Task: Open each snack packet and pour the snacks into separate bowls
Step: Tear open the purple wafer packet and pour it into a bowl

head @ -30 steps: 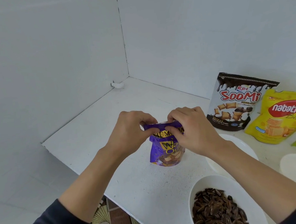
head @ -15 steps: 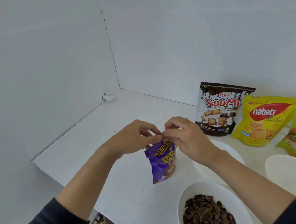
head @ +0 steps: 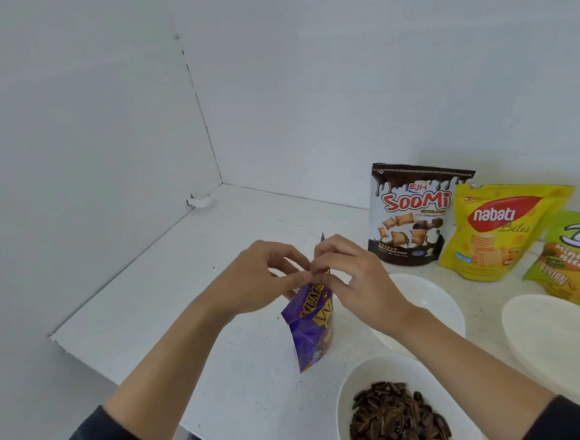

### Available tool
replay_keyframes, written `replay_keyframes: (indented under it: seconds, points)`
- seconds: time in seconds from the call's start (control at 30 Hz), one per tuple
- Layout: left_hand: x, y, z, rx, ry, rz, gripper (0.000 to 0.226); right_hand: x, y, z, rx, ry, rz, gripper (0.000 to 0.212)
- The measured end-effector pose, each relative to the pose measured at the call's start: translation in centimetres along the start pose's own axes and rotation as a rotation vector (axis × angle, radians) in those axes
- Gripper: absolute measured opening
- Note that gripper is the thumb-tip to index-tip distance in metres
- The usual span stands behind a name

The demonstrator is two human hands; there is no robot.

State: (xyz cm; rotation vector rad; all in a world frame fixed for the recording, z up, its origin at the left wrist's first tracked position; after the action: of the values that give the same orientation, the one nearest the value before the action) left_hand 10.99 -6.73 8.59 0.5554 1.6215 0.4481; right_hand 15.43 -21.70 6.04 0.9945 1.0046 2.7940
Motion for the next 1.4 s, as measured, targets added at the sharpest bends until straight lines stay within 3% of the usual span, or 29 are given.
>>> replay_keyframes:
  seconds: [0.13, 0.33, 0.6, 0.8, 0.93, 1.4]
  points:
    - [0.1, 0.1, -0.2, -0.04, 0.03, -0.051, 0.003, -0.1, -0.3, -0.1, -0.023, -0.081, 0.111, 0.006]
    - [0.9, -0.3, -0.2, 0.039, 0.06, -0.204, 0.007, -0.6, -0.5, -0.5, -0.055, -0.228, 0.27, 0.013]
    - [1.4, -0.8, -0.3, 0.119, 0.083, -0.312, 0.013, -0.1, -0.1, -0.5, 0.023, -0.209, 0.253, 0.015]
    - [0.5, -0.7, -0.7, 0.02, 0.088, -0.105, 0.014, 0.4, 0.0, -0.3, 0.07, -0.157, 0.166, 0.009]
    - [-0.5, -0.5, -0.7, 0.045, 0.05, 0.038, 0.019, 0.8, -0.4, 0.0, 0.105, -0.106, 0.111, 0.009]
    - [-0.5, -0.7, -0.5, -0.069, 0.038, 0.012, 0.015, 1.0, -0.2, 0.1, 0.278, -0.027, 0.019, 0.01]
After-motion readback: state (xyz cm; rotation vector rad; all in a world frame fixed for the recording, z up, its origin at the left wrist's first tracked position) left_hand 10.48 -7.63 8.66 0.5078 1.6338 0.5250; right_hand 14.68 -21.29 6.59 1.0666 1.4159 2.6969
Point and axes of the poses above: each hand's wrist, its own z-axis towards the middle knuckle, its own y-axis out of the back of the hand, x = y × z, the point moved 6 cm from there along z, towards the middle knuckle, and after that the axes turned 1 degree about x, right-handed, at the moved point
